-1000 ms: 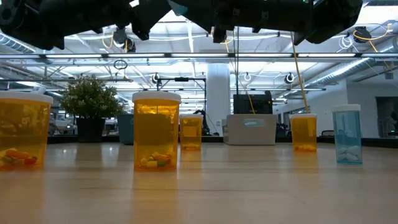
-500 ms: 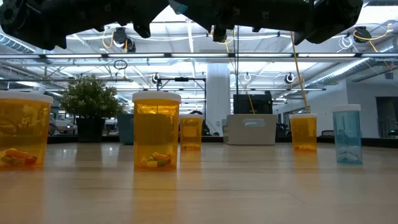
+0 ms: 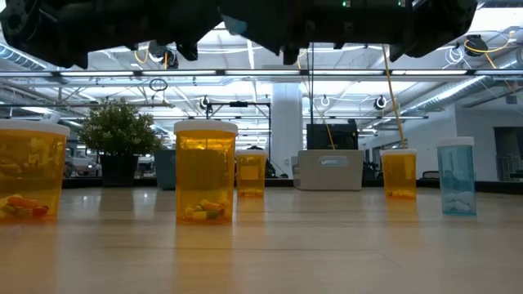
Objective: Pick and place medicine bottles into bin by pill shape (circle, oval)
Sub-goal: Put the blue pill bottle into the gray bin
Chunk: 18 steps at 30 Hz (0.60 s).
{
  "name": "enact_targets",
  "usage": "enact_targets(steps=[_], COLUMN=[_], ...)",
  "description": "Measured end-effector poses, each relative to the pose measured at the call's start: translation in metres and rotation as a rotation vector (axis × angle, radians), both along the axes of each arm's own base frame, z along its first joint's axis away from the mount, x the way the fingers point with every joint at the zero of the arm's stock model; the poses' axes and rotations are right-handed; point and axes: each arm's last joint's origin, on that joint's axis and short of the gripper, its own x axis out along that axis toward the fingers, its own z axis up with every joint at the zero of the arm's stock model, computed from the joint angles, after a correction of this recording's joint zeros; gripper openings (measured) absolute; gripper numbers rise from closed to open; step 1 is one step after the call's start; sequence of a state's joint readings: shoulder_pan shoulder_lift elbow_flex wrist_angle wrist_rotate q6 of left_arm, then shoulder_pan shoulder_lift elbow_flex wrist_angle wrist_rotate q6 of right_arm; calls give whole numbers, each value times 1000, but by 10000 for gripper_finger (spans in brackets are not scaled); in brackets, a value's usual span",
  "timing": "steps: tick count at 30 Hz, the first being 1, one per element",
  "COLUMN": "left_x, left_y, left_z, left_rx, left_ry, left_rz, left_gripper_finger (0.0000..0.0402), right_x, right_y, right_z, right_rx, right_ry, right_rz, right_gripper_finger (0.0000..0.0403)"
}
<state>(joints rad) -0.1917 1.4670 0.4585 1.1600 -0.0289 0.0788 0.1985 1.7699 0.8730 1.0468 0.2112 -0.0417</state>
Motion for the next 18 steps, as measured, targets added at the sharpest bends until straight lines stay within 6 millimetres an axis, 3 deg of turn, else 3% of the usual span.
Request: enact_targets(steps=[5, 9, 13, 18], left_x=[-3, -4, -4, -4], left_y=[8, 13, 13, 13], left_z=[-8, -12, -12, -12], left_rx=[-21, -47, -54, -55], left_ry=[55, 78, 83, 83], left_rz=[19, 28, 25, 26], left_gripper_finger=[113, 113, 113, 113], right_x=[0, 0, 0, 1], right_y=[-1, -1, -2, -6], right_z=[-8, -13, -16, -16], right_rx=[69, 90, 83, 89], right_ry=[81, 136, 160, 160], right_rz=[-12, -23, -35, -44], right_gripper_finger=[241, 281, 285, 250])
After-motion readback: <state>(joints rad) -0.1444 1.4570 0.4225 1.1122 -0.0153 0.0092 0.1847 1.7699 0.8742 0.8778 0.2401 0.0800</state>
